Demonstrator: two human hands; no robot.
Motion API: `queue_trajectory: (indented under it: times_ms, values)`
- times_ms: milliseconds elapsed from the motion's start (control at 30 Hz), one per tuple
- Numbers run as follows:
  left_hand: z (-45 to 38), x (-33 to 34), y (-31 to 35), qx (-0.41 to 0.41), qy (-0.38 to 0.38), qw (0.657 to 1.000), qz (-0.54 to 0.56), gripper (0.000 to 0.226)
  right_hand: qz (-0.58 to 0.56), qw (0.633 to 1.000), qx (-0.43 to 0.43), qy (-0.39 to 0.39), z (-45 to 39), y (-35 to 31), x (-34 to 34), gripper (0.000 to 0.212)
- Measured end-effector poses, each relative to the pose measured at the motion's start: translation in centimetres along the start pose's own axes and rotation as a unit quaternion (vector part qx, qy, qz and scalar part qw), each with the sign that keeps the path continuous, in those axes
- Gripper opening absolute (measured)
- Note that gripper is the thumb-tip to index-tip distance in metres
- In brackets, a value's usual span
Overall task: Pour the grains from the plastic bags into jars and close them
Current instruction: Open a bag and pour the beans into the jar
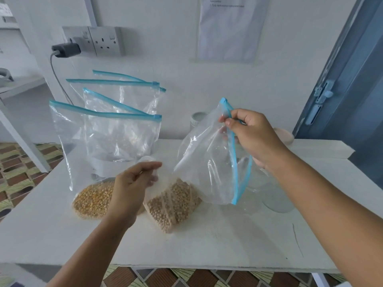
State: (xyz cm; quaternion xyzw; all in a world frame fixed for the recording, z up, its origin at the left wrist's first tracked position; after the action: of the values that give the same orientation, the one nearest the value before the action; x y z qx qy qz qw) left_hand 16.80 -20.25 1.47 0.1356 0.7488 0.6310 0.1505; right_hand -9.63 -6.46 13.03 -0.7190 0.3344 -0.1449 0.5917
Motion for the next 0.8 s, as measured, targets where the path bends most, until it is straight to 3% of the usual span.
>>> queue_trajectory:
  times_ms: [233,500,800]
  values:
    - [-1.8,-2.3,3.4,0.05,0.073,0.995,0.052,0.037,-0.081,0.996,0.003,0.041,-0.6,-1.7,-2.9,0.014]
    - [-2.9,-2.4,6.6,0.064,0.089,0.993,0.032,0.048,-0.099,0.993,0.023,0.057,-0.3,0.3,-3.4,0.017]
    - [-4.4,-2.3,9.2,0.089,0.107,0.99,0.008,0.043,-0.11,0.989,0.007,0.097,-0.7,-0.2,-4.2,0.02]
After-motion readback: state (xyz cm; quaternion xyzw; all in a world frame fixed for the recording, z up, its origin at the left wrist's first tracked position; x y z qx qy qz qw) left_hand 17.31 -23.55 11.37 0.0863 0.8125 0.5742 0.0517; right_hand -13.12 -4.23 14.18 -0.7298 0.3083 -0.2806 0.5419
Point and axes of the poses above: each hand's wrist, its own z-axis away from the middle knuckle, its own x-axis out of the palm, y = z × x, the point moved 9 cm from there along -z, towards the middle knuckle, and after that the axes turned 3 degrees about -z, right-handed, at the moved point
